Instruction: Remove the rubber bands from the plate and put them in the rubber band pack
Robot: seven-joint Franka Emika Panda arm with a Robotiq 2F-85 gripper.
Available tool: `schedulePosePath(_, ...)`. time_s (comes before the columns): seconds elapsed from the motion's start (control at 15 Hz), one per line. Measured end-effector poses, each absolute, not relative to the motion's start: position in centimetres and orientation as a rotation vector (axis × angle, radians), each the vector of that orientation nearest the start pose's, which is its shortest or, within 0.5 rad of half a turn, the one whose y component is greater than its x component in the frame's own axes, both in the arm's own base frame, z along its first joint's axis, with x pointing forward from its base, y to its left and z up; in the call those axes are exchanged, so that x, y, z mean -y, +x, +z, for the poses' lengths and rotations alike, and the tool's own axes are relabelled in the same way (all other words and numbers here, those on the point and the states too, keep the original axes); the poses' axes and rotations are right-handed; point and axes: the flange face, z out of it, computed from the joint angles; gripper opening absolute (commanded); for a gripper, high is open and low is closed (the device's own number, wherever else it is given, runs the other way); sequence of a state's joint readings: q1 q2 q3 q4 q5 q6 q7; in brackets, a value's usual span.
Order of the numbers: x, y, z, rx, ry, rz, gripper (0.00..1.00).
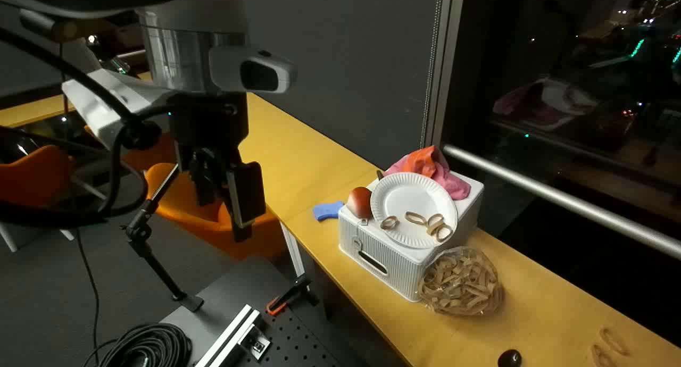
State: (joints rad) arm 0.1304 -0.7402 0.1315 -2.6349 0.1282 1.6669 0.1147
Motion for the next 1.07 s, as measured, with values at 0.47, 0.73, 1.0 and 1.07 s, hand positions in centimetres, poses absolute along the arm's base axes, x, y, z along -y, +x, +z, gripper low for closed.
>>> schedulePosePath(0.47, -9.0, 28.7, 45.2, 0.118, -3.12, 0.365, 1.0)
schedulePosePath(0.73, -8.9, 29.3, 45.2, 0.124, -3.151, 0.324, 1.0)
schedulePosePath(1.0, -8.3, 31.2, 45.7, 0.109, -3.248, 0.178, 1.0)
schedulePosePath(1.07, -7.9, 31.8, 45.9, 0.098, -3.274, 0.142, 1.0)
